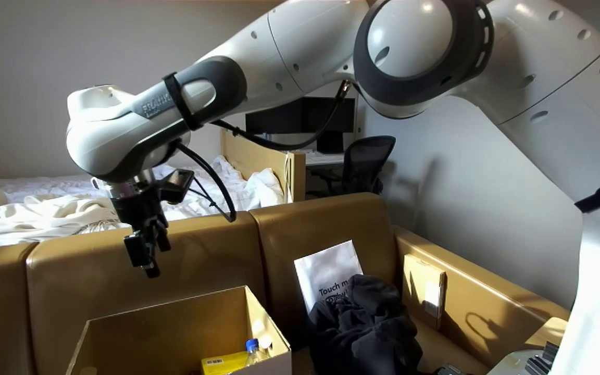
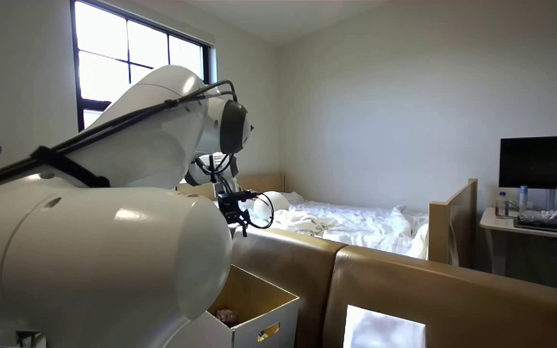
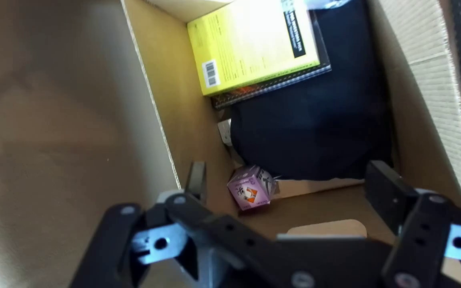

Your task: Remove the bottle from the box and put it on the handle of the couch

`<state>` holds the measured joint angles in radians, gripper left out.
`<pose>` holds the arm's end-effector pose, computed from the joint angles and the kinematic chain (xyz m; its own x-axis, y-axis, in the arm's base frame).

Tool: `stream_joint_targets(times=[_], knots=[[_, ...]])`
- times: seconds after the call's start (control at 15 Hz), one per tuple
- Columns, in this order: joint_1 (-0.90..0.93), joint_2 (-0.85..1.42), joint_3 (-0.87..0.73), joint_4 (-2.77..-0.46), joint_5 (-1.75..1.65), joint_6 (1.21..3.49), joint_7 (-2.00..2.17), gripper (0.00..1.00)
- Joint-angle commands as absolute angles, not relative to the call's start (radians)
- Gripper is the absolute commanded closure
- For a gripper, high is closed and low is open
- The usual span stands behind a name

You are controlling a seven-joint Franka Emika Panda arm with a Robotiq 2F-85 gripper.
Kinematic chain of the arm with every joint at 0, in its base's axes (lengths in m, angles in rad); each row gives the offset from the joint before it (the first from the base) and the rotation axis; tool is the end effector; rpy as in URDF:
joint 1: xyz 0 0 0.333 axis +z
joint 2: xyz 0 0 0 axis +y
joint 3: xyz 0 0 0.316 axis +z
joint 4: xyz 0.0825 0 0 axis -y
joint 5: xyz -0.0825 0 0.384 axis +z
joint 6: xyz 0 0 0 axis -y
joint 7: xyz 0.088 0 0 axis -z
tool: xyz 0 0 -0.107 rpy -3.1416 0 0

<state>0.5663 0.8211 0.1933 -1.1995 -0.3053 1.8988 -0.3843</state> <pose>0.5806 0.4678 0.2858 0.3592 0.9206 -0.1534 0.9330 -0.3501 0.0837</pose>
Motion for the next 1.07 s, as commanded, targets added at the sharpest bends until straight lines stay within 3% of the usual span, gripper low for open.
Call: stream_joint_targets(times=[0.0,0.33,1.0], knots=[[0.519,0.753,0.203,-1.373,-0.354,2.125,-0.519,0.0],[0.459,0.629,0.179,-1.611,-0.392,2.269,-0.494,0.0],[0.112,0.565,0.373,-2.071,-0.281,2.705,-0.928,0.0]])
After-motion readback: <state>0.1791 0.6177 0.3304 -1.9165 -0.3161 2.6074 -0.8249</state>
